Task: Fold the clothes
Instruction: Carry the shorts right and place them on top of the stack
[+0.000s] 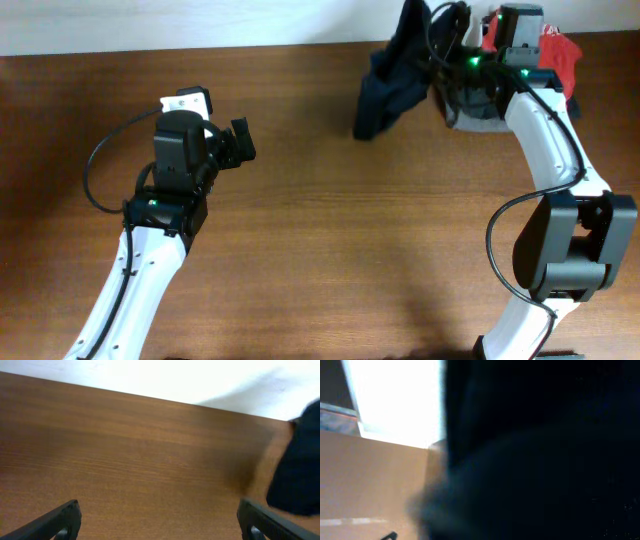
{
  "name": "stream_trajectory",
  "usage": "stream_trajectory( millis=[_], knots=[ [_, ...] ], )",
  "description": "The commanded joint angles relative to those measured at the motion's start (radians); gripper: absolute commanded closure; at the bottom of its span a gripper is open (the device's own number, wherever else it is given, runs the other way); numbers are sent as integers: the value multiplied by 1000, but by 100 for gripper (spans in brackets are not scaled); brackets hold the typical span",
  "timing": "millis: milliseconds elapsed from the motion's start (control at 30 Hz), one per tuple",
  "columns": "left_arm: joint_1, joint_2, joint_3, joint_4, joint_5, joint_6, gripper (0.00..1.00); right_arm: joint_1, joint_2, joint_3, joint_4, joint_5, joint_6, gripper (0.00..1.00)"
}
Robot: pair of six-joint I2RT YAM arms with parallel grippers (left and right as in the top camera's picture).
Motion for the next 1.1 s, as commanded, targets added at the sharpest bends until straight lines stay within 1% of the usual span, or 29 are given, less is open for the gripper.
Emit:
stream_trajectory(
  millis=[0,67,100,233,333,400,433,567,600,667,767,833,967,1067],
  knots=[
    [6,8,7,2,-15,-9,1,-29,-34,51,92,-40,79,96],
    [6,8,7,2,-15,-9,1,-47,-34,51,151,-60,79,96],
    [6,8,7,2,-15,-9,1,-65,-34,51,212,-77,79,96],
    [6,8,7,2,-15,-9,1,-106,-34,51,328,-83,79,96],
    [6,17,7,2,-15,-9,1,-145,-34,51,460,-80,79,96],
    [6,30,7,2,-15,-9,1,-164,-34,51,522,-52,79,96],
    [6,40,7,2,-15,-9,1,-176,-34,51,548,1,78,96],
    [6,59,7,2,-16,-9,1,-198,-25,51,595,131,67,96],
    [6,59,7,2,-18,-9,1,-200,-23,51,600,139,68,96],
    [6,59,7,6,-50,-9,1,-213,-1,51,655,190,68,96],
    [6,59,7,6,-91,-9,1,-225,20,51,683,262,72,96],
    [6,59,7,6,-111,-9,1,-228,38,51,706,288,71,96],
    [6,59,7,15,-123,-9,1,-240,110,51,808,315,70,96],
    [6,59,7,32,-123,-9,1,-254,154,51,833,328,71,96]
  ],
)
